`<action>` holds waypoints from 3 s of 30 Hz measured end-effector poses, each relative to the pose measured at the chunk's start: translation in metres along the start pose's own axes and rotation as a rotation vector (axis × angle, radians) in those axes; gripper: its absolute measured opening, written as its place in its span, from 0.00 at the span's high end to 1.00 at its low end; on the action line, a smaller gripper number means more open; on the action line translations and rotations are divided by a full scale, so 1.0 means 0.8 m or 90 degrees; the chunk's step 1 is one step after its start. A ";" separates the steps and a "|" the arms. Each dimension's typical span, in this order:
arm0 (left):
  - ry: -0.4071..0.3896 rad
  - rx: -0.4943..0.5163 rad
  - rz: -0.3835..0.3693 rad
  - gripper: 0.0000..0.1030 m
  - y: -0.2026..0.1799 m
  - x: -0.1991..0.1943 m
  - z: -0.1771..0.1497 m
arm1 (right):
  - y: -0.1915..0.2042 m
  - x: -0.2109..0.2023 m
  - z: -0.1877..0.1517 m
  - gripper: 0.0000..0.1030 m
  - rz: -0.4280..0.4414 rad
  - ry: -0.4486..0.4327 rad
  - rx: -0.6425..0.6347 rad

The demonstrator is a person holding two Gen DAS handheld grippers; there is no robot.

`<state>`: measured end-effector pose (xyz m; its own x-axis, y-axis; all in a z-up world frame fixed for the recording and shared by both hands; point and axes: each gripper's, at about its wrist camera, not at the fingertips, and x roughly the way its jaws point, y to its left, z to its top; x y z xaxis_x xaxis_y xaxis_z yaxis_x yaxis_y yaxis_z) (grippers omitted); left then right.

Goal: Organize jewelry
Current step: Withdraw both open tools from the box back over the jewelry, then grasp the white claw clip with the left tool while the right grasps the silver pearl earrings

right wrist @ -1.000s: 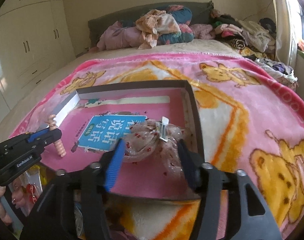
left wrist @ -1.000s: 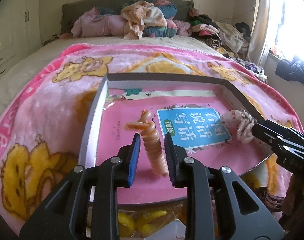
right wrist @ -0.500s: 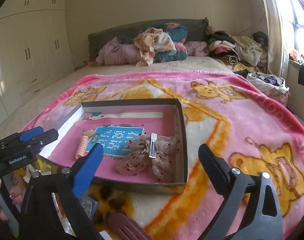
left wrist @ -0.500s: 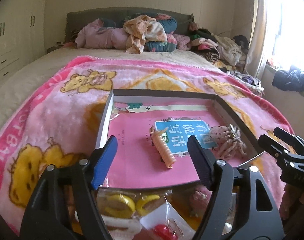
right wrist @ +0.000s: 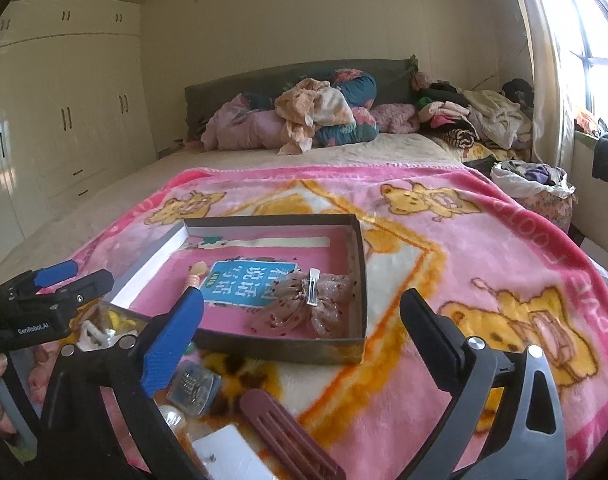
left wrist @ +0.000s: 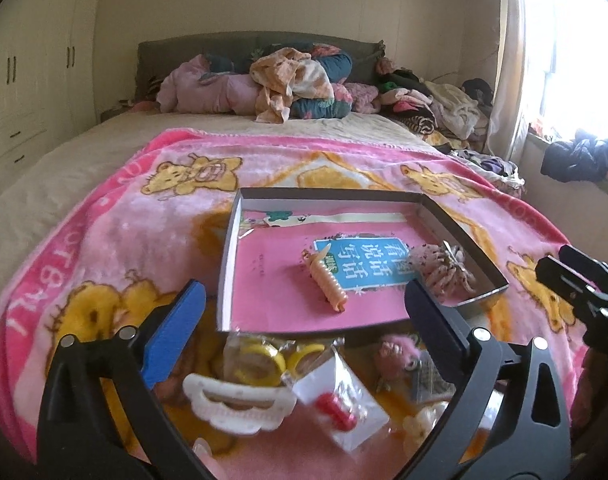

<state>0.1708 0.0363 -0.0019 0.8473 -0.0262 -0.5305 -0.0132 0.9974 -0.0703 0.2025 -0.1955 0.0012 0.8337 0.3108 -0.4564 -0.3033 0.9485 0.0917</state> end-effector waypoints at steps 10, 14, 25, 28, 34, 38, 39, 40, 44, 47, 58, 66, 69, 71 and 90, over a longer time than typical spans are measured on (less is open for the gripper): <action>0.002 0.001 0.021 0.11 0.016 -0.024 -0.015 | 0.009 -0.030 -0.018 0.07 0.013 -0.002 -0.004; 0.011 -0.004 0.030 0.11 0.026 -0.032 -0.025 | 0.017 -0.038 -0.026 0.07 0.020 0.001 -0.013; 0.039 -0.003 0.051 0.11 0.049 -0.043 -0.047 | 0.038 -0.048 -0.047 0.07 0.046 0.023 -0.034; 0.047 0.001 0.055 0.11 0.054 -0.044 -0.053 | 0.045 -0.049 -0.053 0.07 0.054 0.031 -0.037; 0.065 0.014 0.060 0.11 0.056 -0.040 -0.063 | 0.060 -0.048 -0.063 0.07 0.068 0.046 -0.051; 0.081 0.023 0.066 0.11 0.056 -0.033 -0.070 | 0.072 -0.045 -0.070 0.07 0.084 0.059 -0.062; 0.086 0.024 0.066 0.11 0.057 -0.030 -0.072 | 0.075 -0.044 -0.072 0.07 0.086 0.061 -0.066; 0.091 0.025 0.066 0.11 0.057 -0.027 -0.074 | 0.079 -0.043 -0.074 0.07 0.089 0.064 -0.071; 0.111 0.033 0.068 0.11 0.060 -0.016 -0.082 | 0.091 -0.038 -0.081 0.07 0.102 0.076 -0.088; 0.124 0.030 0.066 0.11 0.063 -0.008 -0.086 | 0.099 -0.033 -0.086 0.07 0.111 0.086 -0.095; 0.132 0.029 0.037 0.11 0.062 0.013 -0.093 | 0.120 -0.004 -0.102 0.17 0.147 0.133 -0.099; 0.125 0.012 0.016 0.17 0.063 0.026 -0.089 | 0.134 0.020 -0.110 0.36 0.162 0.163 -0.094; 0.124 0.007 0.005 0.21 0.062 0.028 -0.089 | 0.134 0.028 -0.112 0.42 0.161 0.172 -0.086; 0.124 0.007 -0.001 0.24 0.061 0.028 -0.089 | 0.136 0.034 -0.113 0.47 0.156 0.174 -0.087; 0.134 -0.009 -0.017 0.37 0.063 0.028 -0.090 | 0.137 0.034 -0.117 0.70 0.177 0.177 -0.088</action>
<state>0.1510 0.0810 -0.0787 0.7179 -0.0668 -0.6930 -0.0009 0.9953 -0.0968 0.1485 -0.0886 -0.0843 0.5603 0.5074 -0.6547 -0.5746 0.8074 0.1340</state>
